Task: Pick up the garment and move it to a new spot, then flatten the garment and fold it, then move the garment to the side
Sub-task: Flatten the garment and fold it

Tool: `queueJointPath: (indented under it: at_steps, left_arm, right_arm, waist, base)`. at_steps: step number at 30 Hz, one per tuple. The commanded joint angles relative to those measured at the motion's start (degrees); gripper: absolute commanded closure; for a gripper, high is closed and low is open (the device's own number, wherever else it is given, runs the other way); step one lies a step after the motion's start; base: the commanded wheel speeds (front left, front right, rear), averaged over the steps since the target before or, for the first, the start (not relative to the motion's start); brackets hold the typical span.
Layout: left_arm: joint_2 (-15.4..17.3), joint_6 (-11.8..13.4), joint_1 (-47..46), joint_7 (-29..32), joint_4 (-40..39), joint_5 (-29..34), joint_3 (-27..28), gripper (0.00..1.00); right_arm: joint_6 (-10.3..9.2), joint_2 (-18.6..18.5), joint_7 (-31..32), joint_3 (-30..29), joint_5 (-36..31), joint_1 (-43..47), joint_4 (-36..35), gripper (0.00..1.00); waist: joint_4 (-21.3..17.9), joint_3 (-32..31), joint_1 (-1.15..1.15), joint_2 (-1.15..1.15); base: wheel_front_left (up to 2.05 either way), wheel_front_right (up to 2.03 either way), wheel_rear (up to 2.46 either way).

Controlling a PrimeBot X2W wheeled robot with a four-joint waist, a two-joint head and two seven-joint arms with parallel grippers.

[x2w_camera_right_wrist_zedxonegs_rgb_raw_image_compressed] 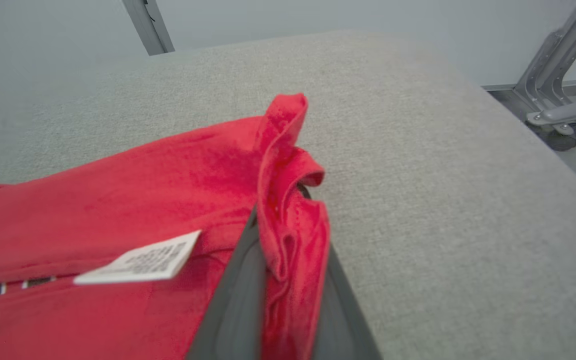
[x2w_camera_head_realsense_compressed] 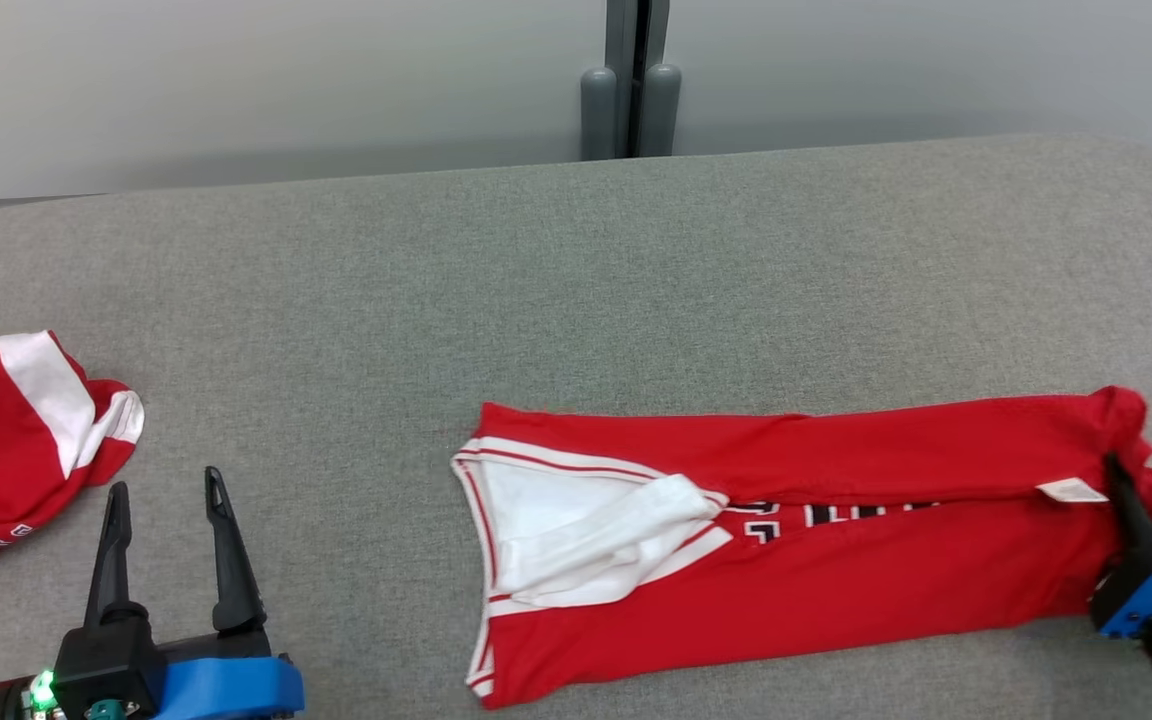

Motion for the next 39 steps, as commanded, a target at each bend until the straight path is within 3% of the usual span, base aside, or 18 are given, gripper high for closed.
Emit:
queueJointPath:
  at_steps: [1, 6, 12, 28, 39]
  left_arm:
    - [-0.1, -0.2, 0.6, -0.3, 0.0, -0.1, 0.2, 0.00]
    - [-0.2, -0.2, 0.9, -0.3, 0.3, -0.2, 0.5, 0.00]
    - [-0.2, -0.5, 1.0, -0.3, 0.9, -0.2, 0.4, 0.00]
    - [-0.3, -1.2, 1.1, -0.3, 2.4, -0.3, -0.6, 0.00]
    - [-0.3, -1.5, -0.5, -0.3, 3.5, -1.0, -2.2, 0.00]
  right_arm:
    - [-0.08, -1.2, -0.3, -0.9, 0.1, -0.6, 0.3, 1.00]
    - [-0.06, -3.5, -0.3, -2.4, -0.8, -1.0, 0.1, 1.00]
    - [-0.05, -1.3, -0.3, -1.6, -1.3, -0.2, -2.5, 1.00]
    - [-0.05, 9.6, 0.4, 10.9, -1.7, 2.2, -16.4, 1.00]
    - [-0.05, 15.9, 1.3, 18.6, -1.4, -0.8, -18.8, 1.00]
  waist:
    - [-0.1, -0.1, 0.00, 0.00]
    - [-0.4, -0.5, 0.00, 0.00]
    - [-0.8, -1.3, 0.00, 0.00]
    - [-0.4, -2.7, 0.00, 0.00]
    - [1.7, -1.7, 0.00, 0.00]
  base:
    - [0.00, 0.00, 0.00]
    - [0.00, 0.00, 0.00]
    - [0.00, 0.00, 0.00]
    - [0.00, 0.00, 0.00]
    - [0.00, 0.00, 0.00]
